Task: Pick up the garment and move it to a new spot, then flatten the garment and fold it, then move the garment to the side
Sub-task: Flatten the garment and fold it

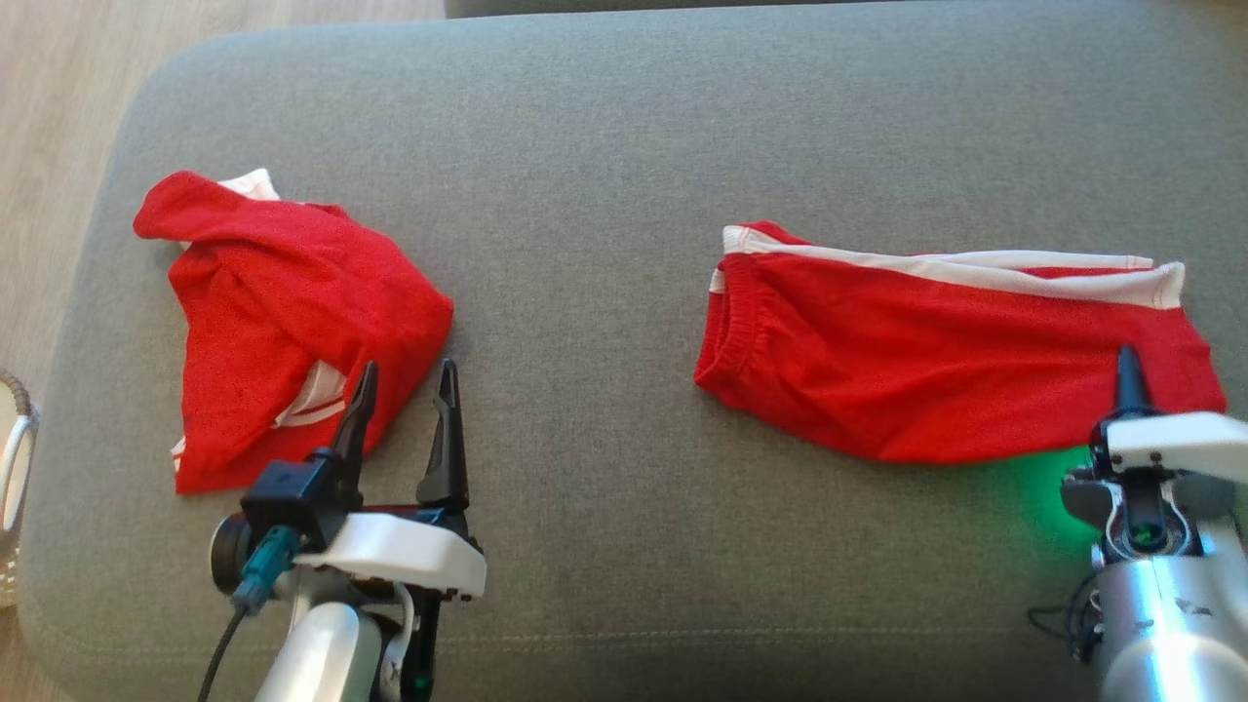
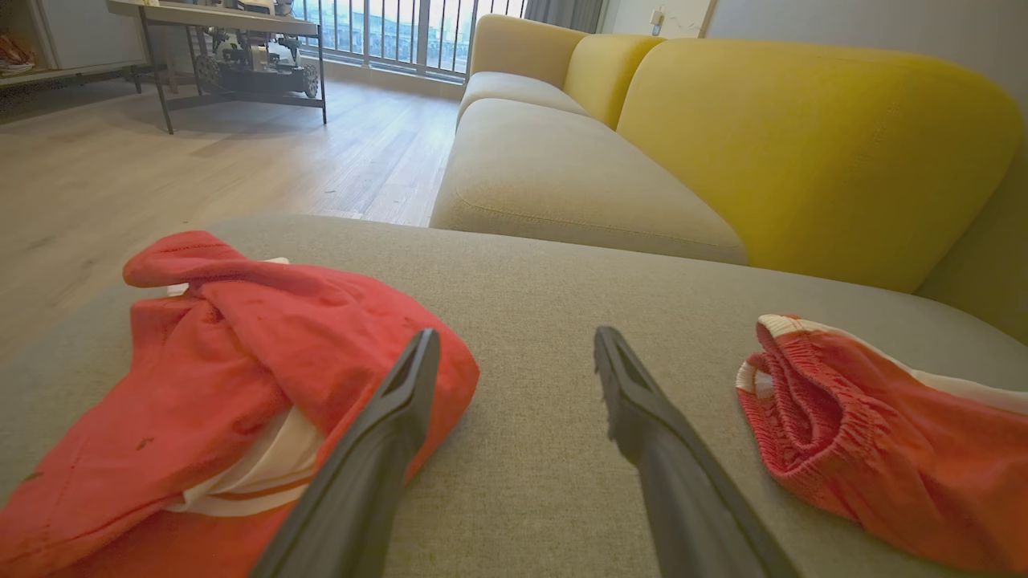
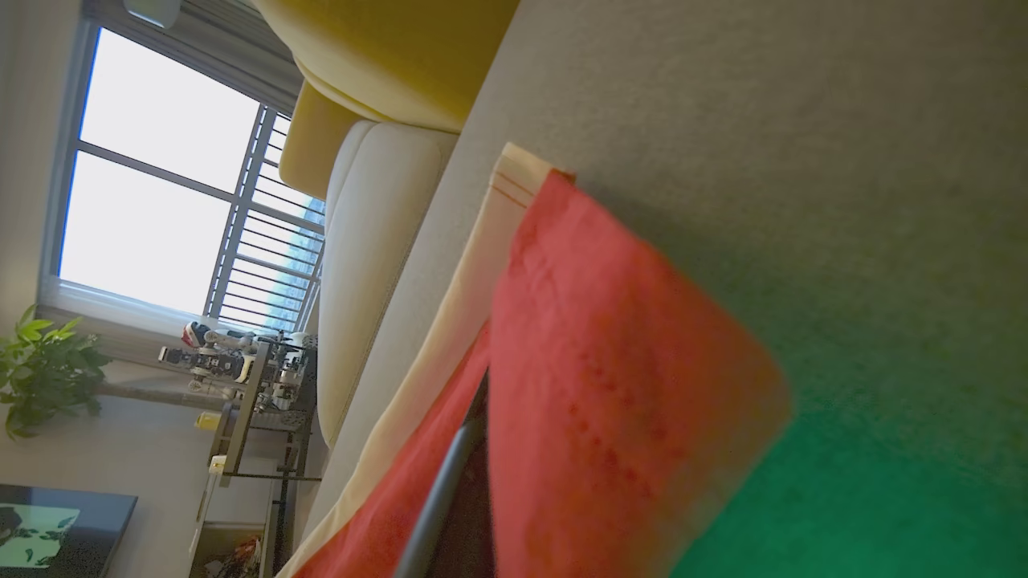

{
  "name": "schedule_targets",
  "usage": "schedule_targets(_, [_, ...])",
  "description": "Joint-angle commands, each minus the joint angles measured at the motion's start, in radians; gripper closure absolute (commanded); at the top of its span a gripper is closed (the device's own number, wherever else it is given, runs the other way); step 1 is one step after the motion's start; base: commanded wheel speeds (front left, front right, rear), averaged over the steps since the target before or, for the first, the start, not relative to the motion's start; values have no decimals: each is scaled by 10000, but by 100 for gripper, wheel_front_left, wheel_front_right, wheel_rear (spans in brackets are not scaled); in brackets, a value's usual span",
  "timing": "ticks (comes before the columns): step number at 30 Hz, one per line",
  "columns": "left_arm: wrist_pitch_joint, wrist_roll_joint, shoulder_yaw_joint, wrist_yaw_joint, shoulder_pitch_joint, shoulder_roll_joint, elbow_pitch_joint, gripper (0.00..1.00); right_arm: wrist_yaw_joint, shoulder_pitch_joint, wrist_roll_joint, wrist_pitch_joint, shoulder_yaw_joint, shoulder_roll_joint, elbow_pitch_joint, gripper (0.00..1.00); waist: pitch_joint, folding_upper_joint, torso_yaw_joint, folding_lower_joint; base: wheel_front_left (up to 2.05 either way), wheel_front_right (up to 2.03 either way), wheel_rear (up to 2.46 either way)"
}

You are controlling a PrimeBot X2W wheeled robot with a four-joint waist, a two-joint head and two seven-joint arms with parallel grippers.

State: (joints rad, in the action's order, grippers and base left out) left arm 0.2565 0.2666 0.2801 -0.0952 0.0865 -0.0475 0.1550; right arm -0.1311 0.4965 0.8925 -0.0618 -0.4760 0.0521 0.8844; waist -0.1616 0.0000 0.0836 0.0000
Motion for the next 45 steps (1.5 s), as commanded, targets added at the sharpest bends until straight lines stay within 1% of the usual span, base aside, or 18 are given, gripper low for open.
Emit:
schedule_targets(1, [53, -48, -284, 53, 229, -28, -267, 0, 4, 202, -159, -163, 475, -17, -549, 100, 31, 0, -43, 0, 0, 0, 0])
schedule_targets(4, [53, -45, -295, 61, 258, -28, -236, 0, 4, 230, -78, -187, 1178, -18, -1056, 100, 78, 0, -62, 0, 0, 0, 0])
schedule_targets(8, [53, -6, -306, 76, 271, -28, -211, 0, 4, -47, 359, -217, 2475, -18, -1988, 100, 172, 0, -1, 0, 0, 0, 0])
schedule_targets(11, [53, 658, -387, 15, 188, -28, -264, 0, 4, -440, 656, -136, 3551, -18, -2718, 100, 253, 0, 76, 0, 0, 0, 0])
schedule_targets(12, [53, 706, -377, 20, 188, -28, -268, 0, 4, -584, 800, -102, 3877, -18, -2958, 100, 278, 0, 109, 0, 0, 0, 0])
schedule_targets(17, [53, 745, -391, -23, 160, -28, -285, 0, 4, -1138, 1483, -87, 5256, -18, -4016, 100, 354, 0, 266, 0, 0, 0, 0])
schedule_targets(19, [53, 736, -390, -21, 123, -28, -269, 0, 4, -1251, 1807, -162, 5684, -18, -4232, 100, 349, 0, 334, 0, 0, 0, 0])
schedule_targets(21, [53, 736, -371, -16, 106, -28, -257, 0, 4, -1264, 2082, -315, 6034, -18, -4262, 100, 309, 0, 410, 0, 0, 0, 0])
schedule_targets(27, [53, 775, -299, -35, 168, -28, -209, 0, 4, -983, 2477, -733, 6930, -18, -3826, 100, 188, 0, 725, 0, 0, 0, 0])
schedule_targets(33, [53, 783, -278, -75, 136, -28, -173, 0, 4, -896, 2617, -909, 7532, -18, -3589, 100, 147, 0, 886, 0, 0, 0, 0])
schedule_targets(37, [53, 786, -236, -91, 112, -28, -119, 0, 4, -852, 2504, -952, 7855, -18, -3207, 100, 128, 0, 942, 0, 0, 0, 0])
schedule_targets(38, [53, 789, -229, -93, 117, -28, -114, 0, 4, -816, 2386, -986, 7928, -18, -3101, 53, 118, 0, 947, 0, 0, 0, 0])
schedule_targets(39, [53, 793, -223, -96, 124, -28, -111, 0, 4, -788, 2366, -1011, 7977, -18, -3031, 0, 109, 0, 952, 0, 0, 0, 0])
schedule_targets(45, [53, 838, -216, -118, 170, -28, -74, 0, 4, -701, 2309, -1030, 8653, -18, -3240, 0, 99, 0, 937, 0, 0, 0, 0])
